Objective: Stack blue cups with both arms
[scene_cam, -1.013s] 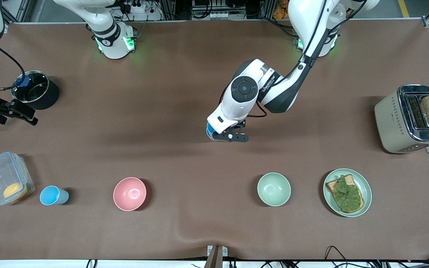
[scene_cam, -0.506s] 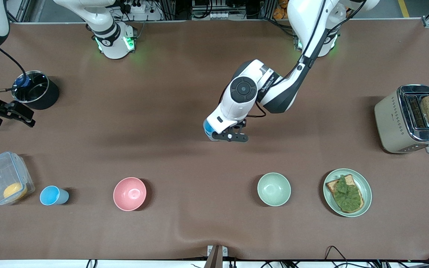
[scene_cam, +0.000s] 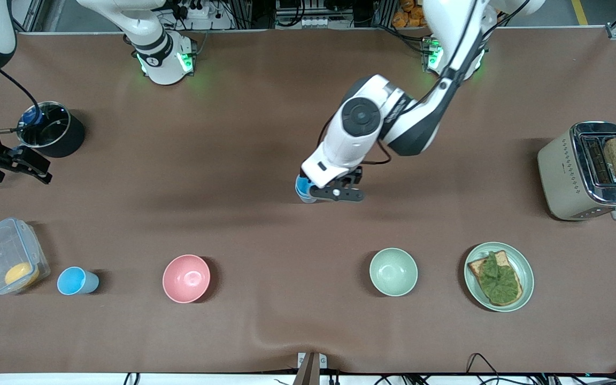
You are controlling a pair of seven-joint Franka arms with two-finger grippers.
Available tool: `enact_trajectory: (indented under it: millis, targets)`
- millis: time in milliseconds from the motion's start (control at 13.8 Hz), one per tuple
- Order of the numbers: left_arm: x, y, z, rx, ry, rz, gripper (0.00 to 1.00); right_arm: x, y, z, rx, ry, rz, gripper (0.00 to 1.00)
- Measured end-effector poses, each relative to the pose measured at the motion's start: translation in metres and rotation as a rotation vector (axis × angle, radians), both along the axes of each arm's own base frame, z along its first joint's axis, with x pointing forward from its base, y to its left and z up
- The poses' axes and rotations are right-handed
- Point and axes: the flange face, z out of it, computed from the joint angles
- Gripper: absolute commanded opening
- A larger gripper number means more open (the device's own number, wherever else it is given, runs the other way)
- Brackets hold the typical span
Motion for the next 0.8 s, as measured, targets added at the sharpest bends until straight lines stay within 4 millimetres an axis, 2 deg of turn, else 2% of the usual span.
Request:
enact_trajectory:
  millis: [72, 217, 289, 506, 579, 651, 796]
  targets:
    - [0.003, 0.02, 0.014, 0.0, -0.007, 0.025, 1.0, 0.001, 0.0, 0.001, 0.006, -0.007, -0.001, 1.0]
    - [0.012, 0.074, 0.043, 0.007, -0.033, 0.075, 1.0, 0.004, 0.001, 0.004, 0.017, -0.042, -0.002, 1.0]
    - [0.027, 0.142, 0.076, 0.039, -0.08, 0.075, 1.0, 0.005, 0.002, 0.007, 0.019, -0.055, -0.001, 1.0]
    - [0.026, 0.255, 0.128, 0.097, -0.022, 0.055, 1.0, 0.001, 0.003, 0.019, 0.022, -0.064, 0.0, 1.0]
    - [0.021, 0.285, 0.145, 0.104, -0.012, 0.057, 1.0, -0.001, 0.004, 0.024, 0.023, -0.068, 0.001, 1.0]
    - [0.014, 0.306, 0.158, 0.108, -0.009, 0.063, 1.0, -0.002, 0.005, 0.026, 0.025, -0.07, 0.002, 1.0]
    - [0.003, 0.33, 0.176, 0.128, -0.004, 0.074, 1.0, -0.002, 0.008, 0.027, 0.035, -0.069, 0.005, 1.0]
